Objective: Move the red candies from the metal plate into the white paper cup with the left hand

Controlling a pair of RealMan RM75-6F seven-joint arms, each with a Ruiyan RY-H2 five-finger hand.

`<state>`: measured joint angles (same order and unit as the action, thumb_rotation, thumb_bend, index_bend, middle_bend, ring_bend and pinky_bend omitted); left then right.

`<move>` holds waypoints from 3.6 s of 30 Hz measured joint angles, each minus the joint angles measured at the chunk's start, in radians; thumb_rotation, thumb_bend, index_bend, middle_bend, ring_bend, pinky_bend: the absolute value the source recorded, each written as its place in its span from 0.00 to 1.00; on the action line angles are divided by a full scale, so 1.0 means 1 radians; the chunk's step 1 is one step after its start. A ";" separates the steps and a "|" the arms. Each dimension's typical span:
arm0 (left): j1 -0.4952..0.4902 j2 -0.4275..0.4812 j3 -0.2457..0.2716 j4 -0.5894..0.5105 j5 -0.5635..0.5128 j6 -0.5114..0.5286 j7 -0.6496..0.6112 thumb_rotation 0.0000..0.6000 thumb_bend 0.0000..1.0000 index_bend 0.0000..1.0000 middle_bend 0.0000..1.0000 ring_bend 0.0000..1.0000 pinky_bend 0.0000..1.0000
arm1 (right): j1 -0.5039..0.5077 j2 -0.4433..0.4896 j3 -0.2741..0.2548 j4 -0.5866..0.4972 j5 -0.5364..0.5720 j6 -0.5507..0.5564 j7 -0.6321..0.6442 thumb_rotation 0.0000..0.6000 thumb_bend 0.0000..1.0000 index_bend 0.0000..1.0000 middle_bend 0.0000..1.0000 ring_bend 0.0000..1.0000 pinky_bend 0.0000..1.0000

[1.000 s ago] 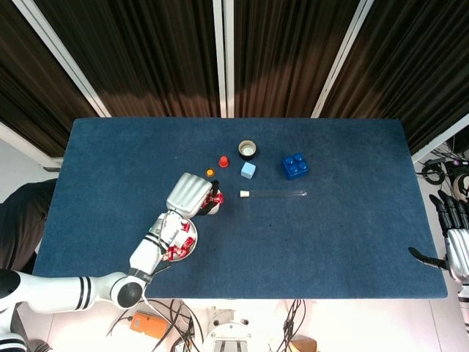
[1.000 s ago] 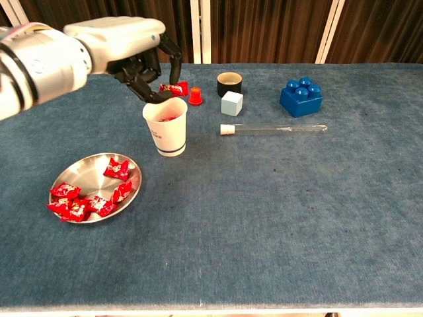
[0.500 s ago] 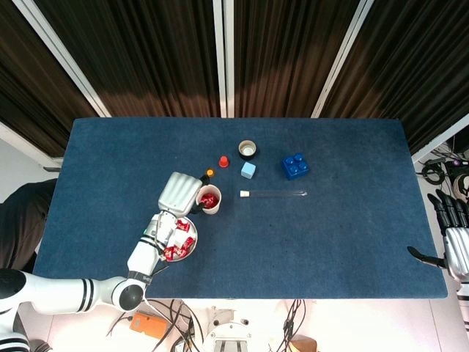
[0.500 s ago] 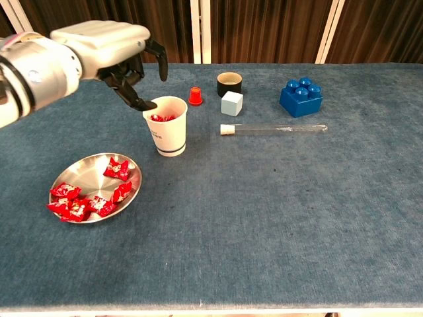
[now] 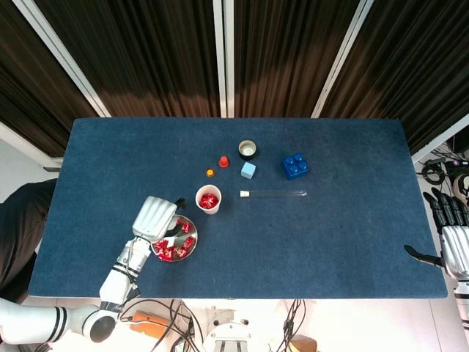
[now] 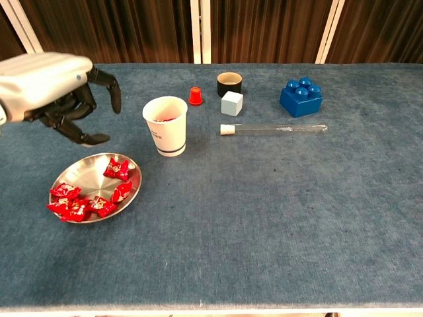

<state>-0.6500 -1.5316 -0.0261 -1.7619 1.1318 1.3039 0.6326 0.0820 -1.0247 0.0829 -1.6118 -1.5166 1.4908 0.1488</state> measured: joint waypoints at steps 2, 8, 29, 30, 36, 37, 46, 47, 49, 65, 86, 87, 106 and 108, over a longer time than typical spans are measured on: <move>0.002 -0.012 0.010 0.022 0.002 -0.020 0.004 1.00 0.20 0.44 0.90 0.85 0.79 | 0.000 0.000 -0.001 0.000 -0.001 0.001 -0.001 1.00 0.19 0.00 0.03 0.00 0.09; -0.001 -0.058 0.027 0.103 0.003 -0.084 0.028 1.00 0.21 0.44 0.90 0.85 0.79 | -0.005 0.003 -0.002 -0.004 -0.001 0.007 -0.004 1.00 0.19 0.00 0.03 0.00 0.09; 0.002 -0.119 -0.006 0.214 -0.054 -0.176 0.058 1.00 0.25 0.48 0.90 0.85 0.79 | -0.002 0.007 0.000 -0.020 0.006 0.001 -0.023 1.00 0.19 0.00 0.03 0.00 0.09; 0.002 -0.119 -0.007 0.214 -0.057 -0.180 0.059 1.00 0.26 0.49 0.90 0.85 0.79 | -0.002 0.008 0.000 -0.021 0.007 0.001 -0.024 1.00 0.19 0.00 0.03 0.00 0.09; 0.003 -0.122 -0.012 0.228 -0.067 -0.200 0.050 1.00 0.36 0.59 0.90 0.85 0.79 | -0.002 0.009 0.000 -0.025 0.009 0.000 -0.027 1.00 0.19 0.00 0.03 0.00 0.09; 0.003 -0.122 -0.012 0.228 -0.066 -0.201 0.047 1.00 0.37 0.59 0.90 0.85 0.79 | -0.002 0.009 0.000 -0.025 0.009 0.000 -0.027 1.00 0.19 0.00 0.03 0.00 0.09; 0.026 -0.065 -0.047 0.132 -0.025 -0.150 -0.036 1.00 0.37 0.60 0.90 0.85 0.79 | -0.004 0.008 0.000 -0.021 0.007 0.004 -0.023 1.00 0.19 0.00 0.03 0.00 0.09; 0.031 -0.047 -0.060 0.104 -0.012 -0.137 -0.064 1.00 0.37 0.60 0.90 0.85 0.79 | -0.003 0.007 -0.001 -0.021 0.007 0.002 -0.022 1.00 0.19 0.00 0.03 0.00 0.09; 0.035 -0.017 -0.086 0.059 0.014 -0.115 -0.106 1.00 0.37 0.60 0.90 0.85 0.79 | -0.003 0.006 -0.002 -0.020 0.006 0.002 -0.022 1.00 0.18 0.00 0.03 0.00 0.09; -0.140 -0.044 -0.255 0.083 -0.154 -0.257 -0.093 1.00 0.35 0.59 0.90 0.85 0.79 | -0.010 0.006 0.000 -0.010 0.023 0.002 -0.015 1.00 0.18 0.00 0.03 0.00 0.09; -0.057 0.019 -0.165 0.059 -0.108 -0.121 -0.145 1.00 0.19 0.37 0.90 0.85 0.79 | -0.001 0.007 0.004 -0.014 0.020 -0.007 -0.017 1.00 0.19 0.00 0.03 0.00 0.09; -0.040 0.035 -0.150 0.051 -0.087 -0.109 -0.157 1.00 0.20 0.39 0.90 0.85 0.79 | 0.001 0.006 0.004 -0.014 0.018 -0.008 -0.018 1.00 0.19 0.00 0.03 0.00 0.09; 0.086 0.104 0.063 0.065 0.066 -0.114 -0.098 1.00 0.16 0.45 0.90 0.85 0.78 | 0.012 0.009 0.003 -0.033 0.005 -0.014 -0.041 1.00 0.19 0.00 0.03 0.00 0.09; 0.084 0.113 0.075 0.075 0.086 -0.127 -0.079 1.00 0.14 0.45 0.90 0.85 0.78 | 0.010 0.011 0.002 -0.036 0.004 -0.010 -0.045 1.00 0.19 0.00 0.03 0.00 0.09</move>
<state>-0.5662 -1.4186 0.0493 -1.6874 1.2175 1.1768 0.5534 0.0923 -1.0137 0.0847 -1.6479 -1.5130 1.4812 0.1041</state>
